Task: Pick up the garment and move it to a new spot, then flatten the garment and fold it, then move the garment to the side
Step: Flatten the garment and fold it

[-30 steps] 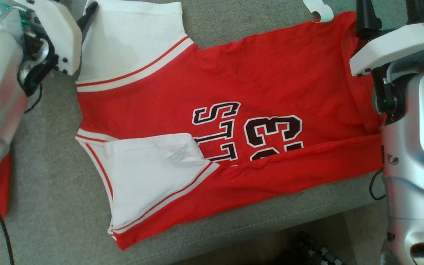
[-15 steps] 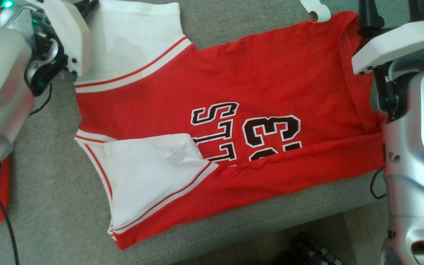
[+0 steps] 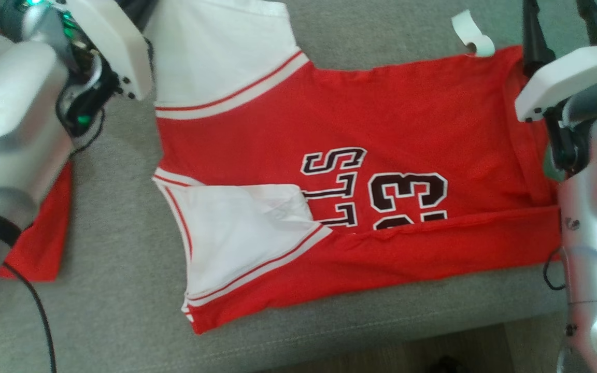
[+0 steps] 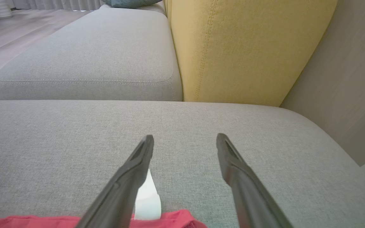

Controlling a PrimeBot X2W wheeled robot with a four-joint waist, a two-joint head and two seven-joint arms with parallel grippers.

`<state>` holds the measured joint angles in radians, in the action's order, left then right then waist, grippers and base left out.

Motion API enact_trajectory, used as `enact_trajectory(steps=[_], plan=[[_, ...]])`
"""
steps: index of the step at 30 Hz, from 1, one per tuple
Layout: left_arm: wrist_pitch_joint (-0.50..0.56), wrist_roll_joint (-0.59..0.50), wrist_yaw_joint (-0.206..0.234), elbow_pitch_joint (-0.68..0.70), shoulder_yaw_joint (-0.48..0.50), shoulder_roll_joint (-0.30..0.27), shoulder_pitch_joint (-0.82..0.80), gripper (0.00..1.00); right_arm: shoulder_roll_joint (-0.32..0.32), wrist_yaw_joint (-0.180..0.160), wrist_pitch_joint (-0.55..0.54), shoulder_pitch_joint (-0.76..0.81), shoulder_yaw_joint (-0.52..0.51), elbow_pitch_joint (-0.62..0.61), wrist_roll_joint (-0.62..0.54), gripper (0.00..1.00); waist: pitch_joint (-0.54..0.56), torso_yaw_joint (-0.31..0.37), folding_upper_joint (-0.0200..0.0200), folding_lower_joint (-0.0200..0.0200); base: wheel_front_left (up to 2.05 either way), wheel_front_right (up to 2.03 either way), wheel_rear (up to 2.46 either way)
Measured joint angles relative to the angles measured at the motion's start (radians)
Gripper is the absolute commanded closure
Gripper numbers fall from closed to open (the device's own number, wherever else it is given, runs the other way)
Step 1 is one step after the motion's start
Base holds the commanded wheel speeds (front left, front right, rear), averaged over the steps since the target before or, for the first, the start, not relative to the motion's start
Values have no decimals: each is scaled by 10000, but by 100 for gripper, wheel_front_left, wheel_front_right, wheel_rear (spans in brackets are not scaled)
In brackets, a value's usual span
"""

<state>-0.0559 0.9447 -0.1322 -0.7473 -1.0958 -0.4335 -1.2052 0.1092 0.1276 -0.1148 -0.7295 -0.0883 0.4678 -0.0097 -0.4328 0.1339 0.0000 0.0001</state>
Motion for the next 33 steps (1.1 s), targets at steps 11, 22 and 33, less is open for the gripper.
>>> enact_trajectory(steps=[11, 22, 33], plan=[[-259, 198, 0, 997, -245, -71, 384, 100, 723, 0, -851, -261, 372, 1569, 437, 0, 452, -602, 0, 0, 0, 0, 0], [-148, 157, 105, 1526, -437, -178, 541, 100, 1214, 0, -2042, -438, 566, 3122, 439, 0, 398, -697, 0, 0, 0, 0, 0], [-73, 155, 230, 1710, -529, -244, 548, 100, 1406, 0, -2282, -833, 428, 3850, 343, 0, 354, -733, 0, 0, 0, 0, 0]])
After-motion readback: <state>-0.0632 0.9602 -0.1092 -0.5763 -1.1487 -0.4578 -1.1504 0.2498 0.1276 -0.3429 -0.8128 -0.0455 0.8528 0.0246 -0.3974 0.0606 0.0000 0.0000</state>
